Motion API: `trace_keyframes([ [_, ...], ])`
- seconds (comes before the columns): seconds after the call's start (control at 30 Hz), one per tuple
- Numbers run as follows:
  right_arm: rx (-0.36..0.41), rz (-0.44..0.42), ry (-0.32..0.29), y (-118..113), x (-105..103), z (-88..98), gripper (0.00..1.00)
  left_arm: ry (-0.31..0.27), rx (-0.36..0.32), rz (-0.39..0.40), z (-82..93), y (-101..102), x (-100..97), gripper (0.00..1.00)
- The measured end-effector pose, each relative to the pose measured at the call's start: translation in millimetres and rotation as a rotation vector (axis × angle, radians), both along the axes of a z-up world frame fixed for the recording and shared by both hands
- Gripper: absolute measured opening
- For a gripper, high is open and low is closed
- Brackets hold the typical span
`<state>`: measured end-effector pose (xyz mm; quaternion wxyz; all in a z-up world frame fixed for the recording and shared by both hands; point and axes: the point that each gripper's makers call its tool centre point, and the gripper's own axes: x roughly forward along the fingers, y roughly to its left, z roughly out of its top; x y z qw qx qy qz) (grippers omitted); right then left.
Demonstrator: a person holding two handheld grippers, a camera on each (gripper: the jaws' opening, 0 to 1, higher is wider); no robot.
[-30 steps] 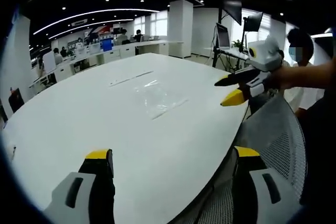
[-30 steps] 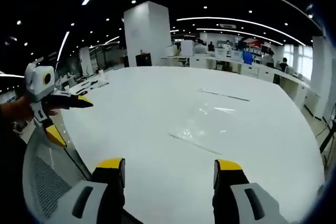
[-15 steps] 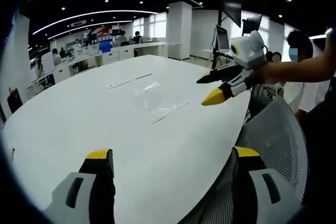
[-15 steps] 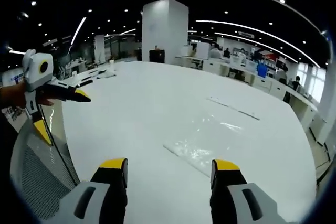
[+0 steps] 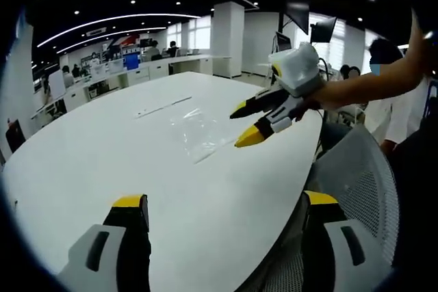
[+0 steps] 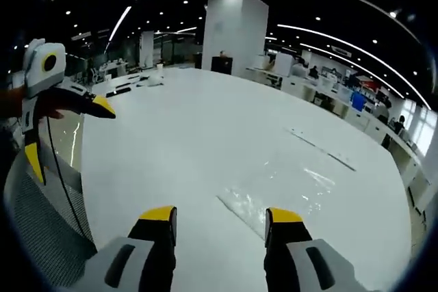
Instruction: Open the resealable bag by pulling the two sides of the seal apart until the entire bag opening is separated and visibly accessible.
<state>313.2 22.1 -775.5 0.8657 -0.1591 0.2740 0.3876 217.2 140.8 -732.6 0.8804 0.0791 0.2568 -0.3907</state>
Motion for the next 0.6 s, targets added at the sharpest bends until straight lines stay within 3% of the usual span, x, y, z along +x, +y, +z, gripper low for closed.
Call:
trace_keyframes([
  [0.23,-0.019,0.028,0.029,9,12,-14.2,0.43,0.002,0.001,0.007,-0.6,2,0.9,0.91],
  [0.3,-0.092,0.038,0.024,7,19,-23.9,0.4,0.003,0.001,0.008,-0.8,2,0.7,0.91],
  [0.43,-0.113,0.078,0.011,17,27,-30.3,0.38,0.015,0.009,0.004,-4.2,2,-0.7,0.92],
  [0.6,-0.123,0.117,0.017,33,35,-40.0,0.27,-0.005,-0.013,0.02,-0.2,4,3.3,0.92],
])
